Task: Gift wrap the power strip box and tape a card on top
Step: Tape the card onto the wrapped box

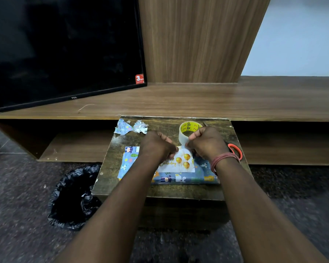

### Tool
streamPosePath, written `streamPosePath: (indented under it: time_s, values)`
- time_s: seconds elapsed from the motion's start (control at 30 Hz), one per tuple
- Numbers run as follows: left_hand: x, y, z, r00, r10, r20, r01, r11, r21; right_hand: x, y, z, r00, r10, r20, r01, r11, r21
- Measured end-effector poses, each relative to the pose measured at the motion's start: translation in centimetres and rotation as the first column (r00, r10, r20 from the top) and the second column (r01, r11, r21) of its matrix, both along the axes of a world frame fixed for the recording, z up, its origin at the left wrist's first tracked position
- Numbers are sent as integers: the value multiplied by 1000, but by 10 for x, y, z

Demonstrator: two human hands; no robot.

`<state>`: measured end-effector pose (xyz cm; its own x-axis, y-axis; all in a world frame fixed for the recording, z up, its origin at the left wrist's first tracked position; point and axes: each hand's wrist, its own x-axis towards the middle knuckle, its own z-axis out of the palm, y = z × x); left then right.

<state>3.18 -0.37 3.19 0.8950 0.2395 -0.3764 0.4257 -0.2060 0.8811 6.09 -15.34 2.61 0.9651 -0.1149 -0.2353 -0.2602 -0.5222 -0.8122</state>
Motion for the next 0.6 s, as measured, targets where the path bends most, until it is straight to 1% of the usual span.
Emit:
streamPosePath:
  time_s: [0.13,0.27,0.47,0.6]
  values:
    - [3,-3,-3,1000,11,-22,-9,997,80,3,2,-6,999,11,30,-9,997,-79]
    - [6,-4,-4,999,-15,-48,23,984,177,6,5,-13,998,24,56,-18,993,-117]
    - [13,-7,-7,994,-40,-97,69,946,316,7,9,-22,992,54,110,-30,978,-206]
    - [12,-8,-5,993,-54,-103,90,919,383,9,8,-24,992,56,115,-29,973,-228]
